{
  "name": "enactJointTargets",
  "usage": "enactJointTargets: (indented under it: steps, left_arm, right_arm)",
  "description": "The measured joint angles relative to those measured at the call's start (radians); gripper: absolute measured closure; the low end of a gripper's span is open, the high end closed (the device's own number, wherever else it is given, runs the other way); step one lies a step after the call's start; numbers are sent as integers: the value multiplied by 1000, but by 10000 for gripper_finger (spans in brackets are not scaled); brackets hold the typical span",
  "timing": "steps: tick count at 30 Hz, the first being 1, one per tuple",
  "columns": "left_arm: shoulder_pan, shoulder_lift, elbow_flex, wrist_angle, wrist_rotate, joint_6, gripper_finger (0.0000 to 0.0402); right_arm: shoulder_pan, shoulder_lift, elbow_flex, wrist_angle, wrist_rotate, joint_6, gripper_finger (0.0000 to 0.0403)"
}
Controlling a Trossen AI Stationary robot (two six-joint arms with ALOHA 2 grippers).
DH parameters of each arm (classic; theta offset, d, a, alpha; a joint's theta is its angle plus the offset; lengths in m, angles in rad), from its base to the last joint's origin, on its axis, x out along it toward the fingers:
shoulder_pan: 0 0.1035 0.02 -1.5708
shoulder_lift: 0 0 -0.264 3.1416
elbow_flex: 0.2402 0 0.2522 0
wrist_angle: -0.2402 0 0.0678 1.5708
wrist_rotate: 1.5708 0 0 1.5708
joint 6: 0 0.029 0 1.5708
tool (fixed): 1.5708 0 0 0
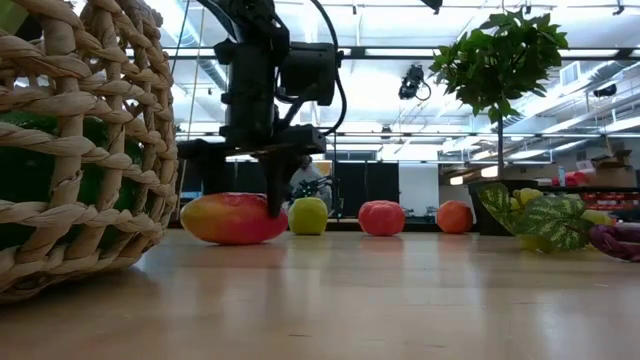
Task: Build produce basket
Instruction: Put the mango into the basket
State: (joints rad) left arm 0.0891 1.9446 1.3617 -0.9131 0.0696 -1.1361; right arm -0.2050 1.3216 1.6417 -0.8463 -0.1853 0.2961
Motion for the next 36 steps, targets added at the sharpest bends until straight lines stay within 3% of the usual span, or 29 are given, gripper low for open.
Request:
enactJointTargets:
  steps: [5, 14, 19, 28, 36]
  left_arm:
    - [0, 0, 0, 0, 3, 8, 107]
    - [0, -8, 25, -27, 93, 87, 108]
    - [1, -8, 147, -112, 93, 163, 109]
    - [3, -9, 484, -287, 91, 386, 110]
    - [-41, -9, 670, -385, 92, 537, 104]
  right_arm:
    - [0, 0, 0, 0, 0, 19, 37]
    - [7, 0, 0, -1, 0, 26, 37]
    - [7, -1, 0, -5, 0, 26, 37]
    - [7, -41, 1, -83, 11, 26, 37]
    - [18, -92, 1, -135, 99, 122, 37]
